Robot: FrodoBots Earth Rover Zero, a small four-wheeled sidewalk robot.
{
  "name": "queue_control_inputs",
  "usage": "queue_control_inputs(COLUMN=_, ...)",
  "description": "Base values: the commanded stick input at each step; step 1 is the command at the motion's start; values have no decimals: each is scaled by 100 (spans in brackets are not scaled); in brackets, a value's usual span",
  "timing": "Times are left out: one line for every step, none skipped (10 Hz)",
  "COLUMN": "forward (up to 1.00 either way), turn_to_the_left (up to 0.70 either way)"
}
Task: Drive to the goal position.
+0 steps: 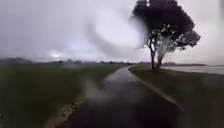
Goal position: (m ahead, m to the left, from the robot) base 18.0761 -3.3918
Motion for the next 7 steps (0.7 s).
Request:
queue_control_inputs(forward=70, turn_to_the_left=-14)
queue_control_inputs(forward=70, turn_to_the_left=-7)
queue_control_inputs(forward=70, turn_to_the_left=0)
queue_control_inputs(forward=70, turn_to_the_left=0)
queue_control_inputs(forward=70, turn_to_the_left=0)
queue_control_inputs(forward=70, turn_to_the_left=0)
queue_control_inputs(forward=70, turn_to_the_left=0)
